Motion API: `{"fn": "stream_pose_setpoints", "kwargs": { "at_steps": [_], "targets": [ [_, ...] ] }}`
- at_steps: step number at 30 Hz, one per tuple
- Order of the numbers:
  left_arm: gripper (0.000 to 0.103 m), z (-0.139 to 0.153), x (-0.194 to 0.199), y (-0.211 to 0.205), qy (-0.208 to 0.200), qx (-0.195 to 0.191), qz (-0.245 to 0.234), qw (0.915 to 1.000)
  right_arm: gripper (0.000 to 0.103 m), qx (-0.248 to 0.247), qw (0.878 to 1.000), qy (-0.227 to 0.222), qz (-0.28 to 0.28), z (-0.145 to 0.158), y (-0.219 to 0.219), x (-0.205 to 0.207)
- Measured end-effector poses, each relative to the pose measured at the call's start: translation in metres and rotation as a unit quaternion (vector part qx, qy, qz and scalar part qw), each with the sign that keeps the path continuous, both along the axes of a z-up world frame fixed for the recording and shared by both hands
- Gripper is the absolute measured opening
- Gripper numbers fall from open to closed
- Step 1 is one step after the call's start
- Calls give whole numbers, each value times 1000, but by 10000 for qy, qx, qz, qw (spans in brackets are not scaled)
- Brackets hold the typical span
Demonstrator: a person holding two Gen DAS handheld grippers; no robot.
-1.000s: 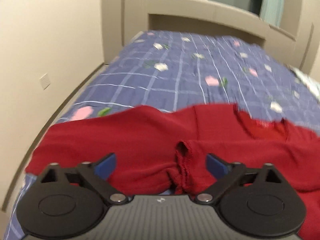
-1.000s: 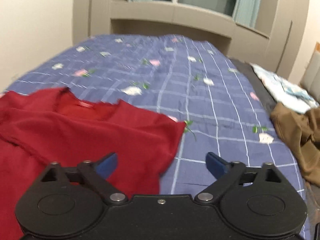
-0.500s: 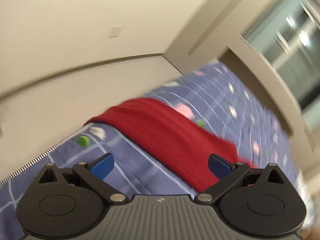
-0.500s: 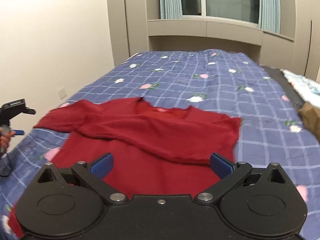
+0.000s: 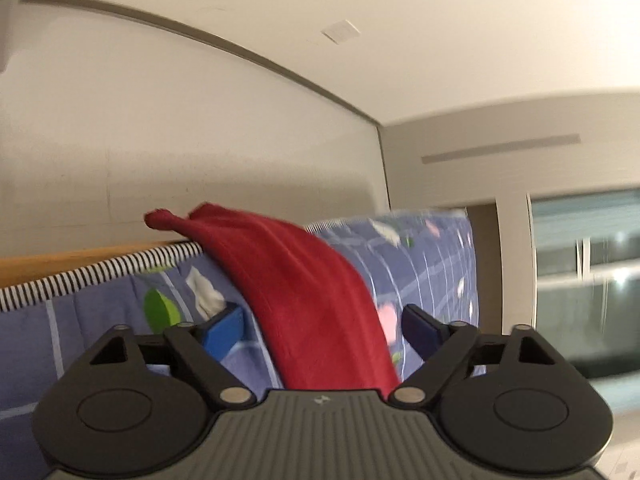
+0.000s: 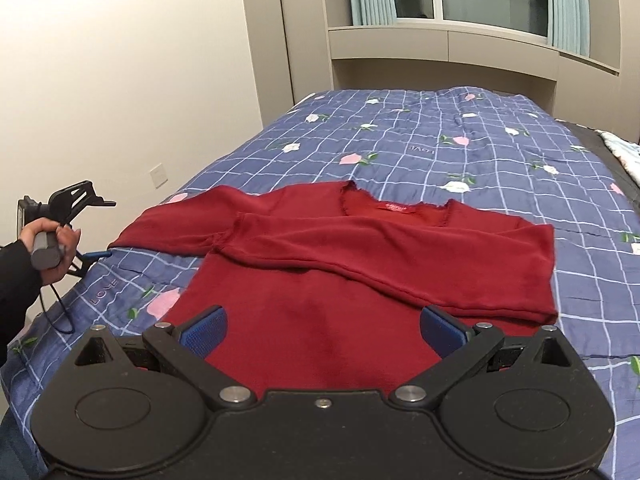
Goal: Fold small clothes
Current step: 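Grasp the other sleeve cuff with the left gripper and lift it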
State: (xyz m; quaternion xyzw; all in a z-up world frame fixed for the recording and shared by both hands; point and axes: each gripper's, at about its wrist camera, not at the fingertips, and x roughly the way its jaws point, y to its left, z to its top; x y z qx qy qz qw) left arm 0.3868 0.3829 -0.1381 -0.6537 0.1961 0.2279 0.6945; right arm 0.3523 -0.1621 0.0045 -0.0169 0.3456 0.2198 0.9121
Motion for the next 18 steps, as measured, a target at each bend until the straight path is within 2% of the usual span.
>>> {"fn": "stream_pose_setpoints", "kwargs": {
  "at_steps": [2, 4, 7, 13, 14, 15, 16, 17, 18],
  "targets": [
    [69, -4, 1, 3, 140, -49, 266, 9995, 102, 11, 10000, 28, 40, -1, 3, -1],
    [47, -10, 2, 4, 275, -123, 502, 9983, 102, -1, 10000, 40, 86, -2, 6, -3],
    [43, -23, 8, 8, 124, -348, 682, 9970, 102, -28, 9999, 63, 151, -3, 9, -6],
    [43, -33, 19, 12, 190, -518, 825, 9951, 102, -16, 9998, 80, 187, -4, 9, -9],
    [40, -34, 18, 12, 198, -529, 860, 9947, 102, -18, 9998, 75, 182, -3, 10, -10],
    [31, -34, 15, 13, 233, -515, 881, 9945, 102, -15, 9998, 72, 181, -3, 10, -10],
    [15, -34, 12, 13, 274, -492, 893, 9944, 102, -10, 9998, 72, 187, -3, 10, -10],
    [8, -34, 10, 12, 250, -492, 890, 9945, 102, -7, 9998, 70, 194, -2, 11, -9],
    [7, -34, 8, 11, 171, -492, 931, 9943, 102, -7, 9998, 58, 202, -2, 11, -10]
  ]
}}
